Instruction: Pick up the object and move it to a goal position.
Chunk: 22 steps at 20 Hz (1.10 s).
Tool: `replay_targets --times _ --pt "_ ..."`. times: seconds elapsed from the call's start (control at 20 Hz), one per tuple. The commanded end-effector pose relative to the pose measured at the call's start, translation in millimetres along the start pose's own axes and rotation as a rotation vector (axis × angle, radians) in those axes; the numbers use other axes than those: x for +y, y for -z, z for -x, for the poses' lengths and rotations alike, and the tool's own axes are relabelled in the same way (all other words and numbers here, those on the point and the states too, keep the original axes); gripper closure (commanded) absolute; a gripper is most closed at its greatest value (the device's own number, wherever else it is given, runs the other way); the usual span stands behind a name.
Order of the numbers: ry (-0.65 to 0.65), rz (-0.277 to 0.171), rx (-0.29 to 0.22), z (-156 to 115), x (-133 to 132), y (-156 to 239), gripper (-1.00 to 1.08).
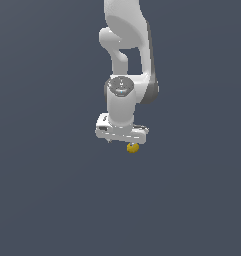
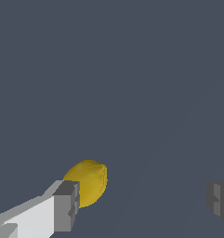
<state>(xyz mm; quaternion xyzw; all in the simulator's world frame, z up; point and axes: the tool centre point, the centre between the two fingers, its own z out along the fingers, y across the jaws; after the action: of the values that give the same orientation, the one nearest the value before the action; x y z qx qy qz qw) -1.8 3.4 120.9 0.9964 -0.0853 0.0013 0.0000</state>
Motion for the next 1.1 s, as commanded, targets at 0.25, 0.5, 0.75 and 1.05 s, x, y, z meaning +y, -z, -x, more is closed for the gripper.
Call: replay_targets --times 0.25,0.5,0.75,1.05 --pt "-0.083 0.0 -0.002 22.5 -35.1 -26.1 -0.92" --pt "-0.119 0.0 -0.002 33.4 -49.3 -36.9 -0.92" --pt "-0.137 0.0 -0.003 38.7 -55.8 -42.0 -0.92" --pt "-0.135 0.0 -0.003 38.9 -56.1 -45.0 -0.92"
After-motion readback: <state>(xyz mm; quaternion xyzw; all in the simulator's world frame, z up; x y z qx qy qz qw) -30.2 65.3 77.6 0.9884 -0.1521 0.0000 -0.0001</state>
